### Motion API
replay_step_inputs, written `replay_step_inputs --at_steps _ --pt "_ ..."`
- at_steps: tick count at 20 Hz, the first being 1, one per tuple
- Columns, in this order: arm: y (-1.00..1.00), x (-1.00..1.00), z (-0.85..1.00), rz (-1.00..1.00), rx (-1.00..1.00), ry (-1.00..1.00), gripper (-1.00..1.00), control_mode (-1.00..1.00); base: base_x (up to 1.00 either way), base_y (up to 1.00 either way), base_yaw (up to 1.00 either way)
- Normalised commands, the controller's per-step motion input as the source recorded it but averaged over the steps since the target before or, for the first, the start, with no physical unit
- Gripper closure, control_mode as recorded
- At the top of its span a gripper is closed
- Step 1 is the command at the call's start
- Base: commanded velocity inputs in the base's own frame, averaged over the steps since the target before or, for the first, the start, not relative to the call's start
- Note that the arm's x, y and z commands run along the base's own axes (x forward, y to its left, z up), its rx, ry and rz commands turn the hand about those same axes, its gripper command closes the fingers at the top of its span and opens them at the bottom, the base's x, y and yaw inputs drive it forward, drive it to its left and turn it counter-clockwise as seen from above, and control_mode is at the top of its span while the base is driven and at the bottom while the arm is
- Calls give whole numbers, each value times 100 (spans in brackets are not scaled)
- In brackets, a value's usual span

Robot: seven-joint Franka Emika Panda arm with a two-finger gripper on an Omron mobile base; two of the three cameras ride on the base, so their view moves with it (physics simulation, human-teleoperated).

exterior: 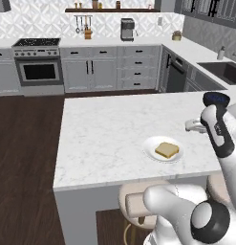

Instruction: Start the toaster. Once the lever pops up, take the bread to the plate on the dining counter.

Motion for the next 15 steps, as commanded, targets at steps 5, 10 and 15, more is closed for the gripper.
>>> replay_step_inputs --at_steps 5,10,15 --pt "7 -97 63 -2 -2 38 -100 -100 0 0 0" --pt "0 -100 31 -4 0 40 -100 -100 0 0 0" --pt "0 -95 0 -8 -7 27 -100 -100 0 0 0"
